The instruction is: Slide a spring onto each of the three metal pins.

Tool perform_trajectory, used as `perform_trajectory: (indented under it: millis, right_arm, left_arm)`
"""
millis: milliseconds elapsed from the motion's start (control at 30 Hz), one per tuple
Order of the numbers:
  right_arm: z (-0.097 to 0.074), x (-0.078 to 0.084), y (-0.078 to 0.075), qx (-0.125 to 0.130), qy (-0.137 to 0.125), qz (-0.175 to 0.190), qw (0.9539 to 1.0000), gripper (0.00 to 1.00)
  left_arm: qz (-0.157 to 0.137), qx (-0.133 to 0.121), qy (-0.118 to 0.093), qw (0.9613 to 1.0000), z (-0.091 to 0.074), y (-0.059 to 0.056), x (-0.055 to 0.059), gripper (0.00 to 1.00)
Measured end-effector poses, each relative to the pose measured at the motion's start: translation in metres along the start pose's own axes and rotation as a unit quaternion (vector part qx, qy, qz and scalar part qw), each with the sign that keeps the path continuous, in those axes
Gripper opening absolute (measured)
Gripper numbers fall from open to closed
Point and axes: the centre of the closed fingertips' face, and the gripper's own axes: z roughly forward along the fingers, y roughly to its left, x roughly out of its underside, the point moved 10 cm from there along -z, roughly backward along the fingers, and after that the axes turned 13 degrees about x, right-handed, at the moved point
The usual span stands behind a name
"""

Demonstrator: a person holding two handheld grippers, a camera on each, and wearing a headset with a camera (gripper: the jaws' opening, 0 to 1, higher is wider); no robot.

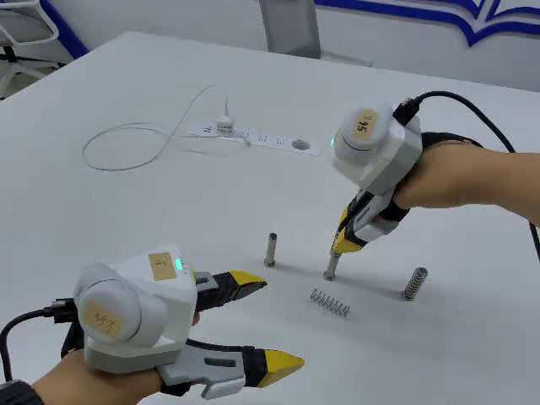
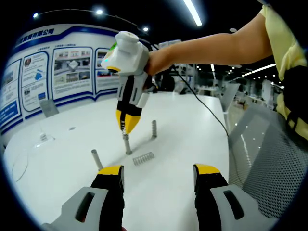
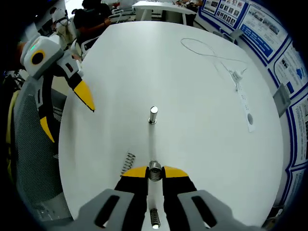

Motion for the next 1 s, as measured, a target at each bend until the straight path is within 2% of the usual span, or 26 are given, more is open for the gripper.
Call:
perform_trajectory:
  millis: [567,1000]
  right_arm:
    - [0.029,0.011,0.004,-0.003,0.028,0.010,0.9995,0.12]
    - [0.040,0.018,0.003,-0.001,0.042,0.015,0.9990,0.13]
  left_arm:
    - [-0.002,-0.003,0.004,1.0000,-0.003,0.001,0.002,0.58]
    - [-0.004,-0.007,0.004,1.0000,-0.005,0.000,0.002,0.58]
